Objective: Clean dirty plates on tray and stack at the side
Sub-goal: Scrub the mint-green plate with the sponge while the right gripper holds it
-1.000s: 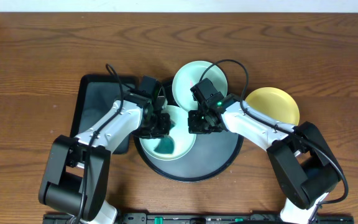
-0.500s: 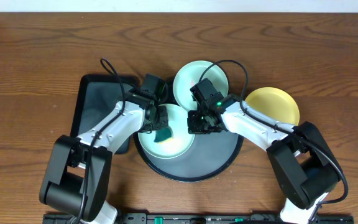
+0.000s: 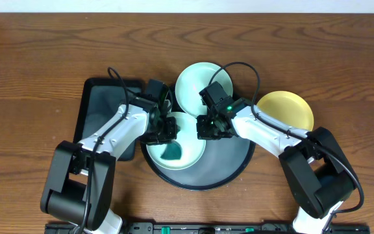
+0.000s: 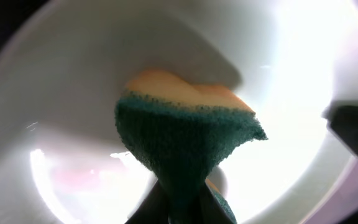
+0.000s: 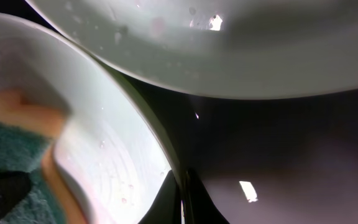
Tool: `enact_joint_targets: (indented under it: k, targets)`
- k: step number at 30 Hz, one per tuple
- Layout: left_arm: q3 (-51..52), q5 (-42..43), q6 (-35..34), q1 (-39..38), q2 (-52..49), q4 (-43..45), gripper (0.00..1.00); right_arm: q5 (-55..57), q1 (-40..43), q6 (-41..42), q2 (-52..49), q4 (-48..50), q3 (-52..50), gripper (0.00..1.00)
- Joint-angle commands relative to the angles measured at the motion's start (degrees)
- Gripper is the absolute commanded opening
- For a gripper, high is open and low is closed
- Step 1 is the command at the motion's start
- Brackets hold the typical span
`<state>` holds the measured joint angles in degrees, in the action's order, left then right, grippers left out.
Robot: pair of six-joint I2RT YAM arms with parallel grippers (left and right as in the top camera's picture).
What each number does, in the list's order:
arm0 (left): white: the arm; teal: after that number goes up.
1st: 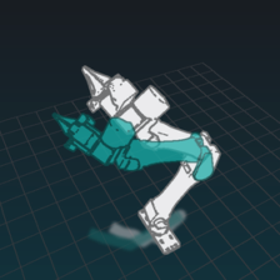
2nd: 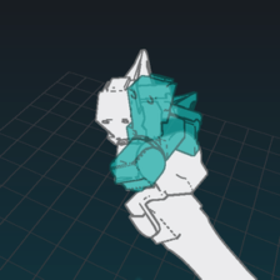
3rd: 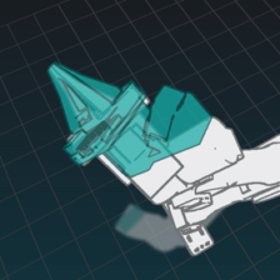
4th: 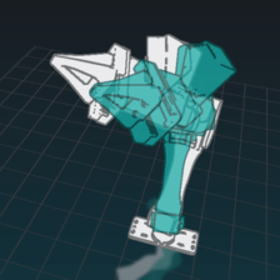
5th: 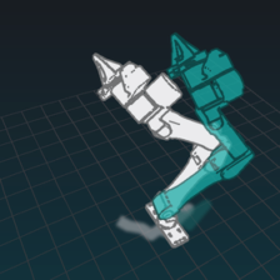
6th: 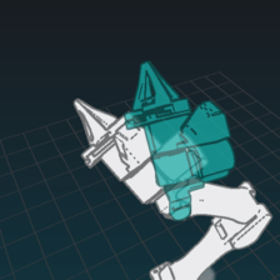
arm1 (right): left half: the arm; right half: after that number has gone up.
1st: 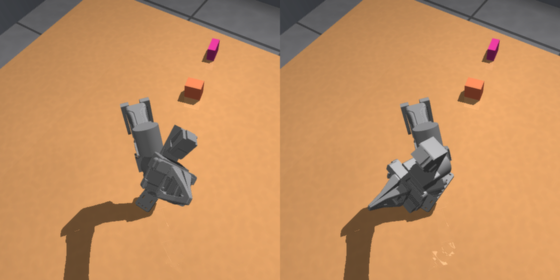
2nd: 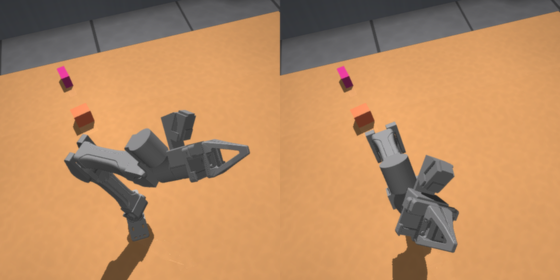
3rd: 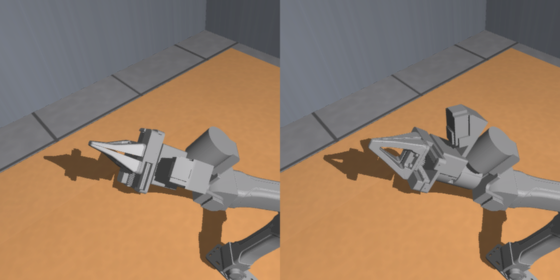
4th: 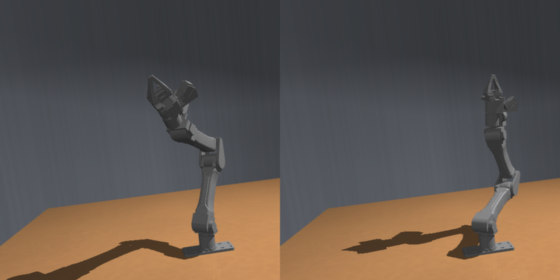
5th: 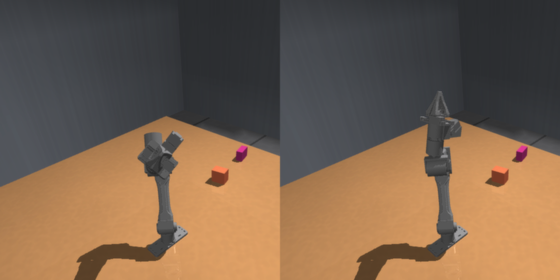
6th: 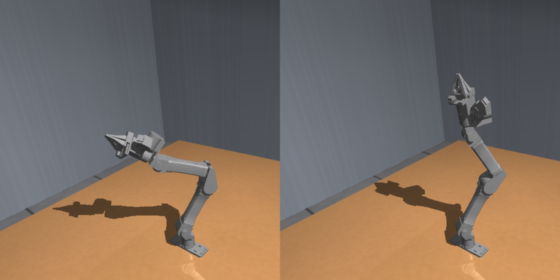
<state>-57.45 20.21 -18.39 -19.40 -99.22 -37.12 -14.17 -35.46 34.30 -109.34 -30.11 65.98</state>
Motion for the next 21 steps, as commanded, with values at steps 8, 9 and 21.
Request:
enact_joint_targets:
  k: [8,9,21]
  targets:
    - [0.7,-15.2,3.2,-0.3,-0.7,7.9,0.07,0.6,0.5,0.8,-0.7,-0.4,0.8,0.01]
    - [0.7,-18.2,3.2,-0.3,-0.7,8.2,0.08,0.6,0.5,0.8,-0.7,-0.4,0.8,0.01]
    - [-4.4,-21.6,3.1,-0.4,2.7,4.6,0.07,0.4,0.5,0.8,-0.7,-0.3,0.8,0.01]
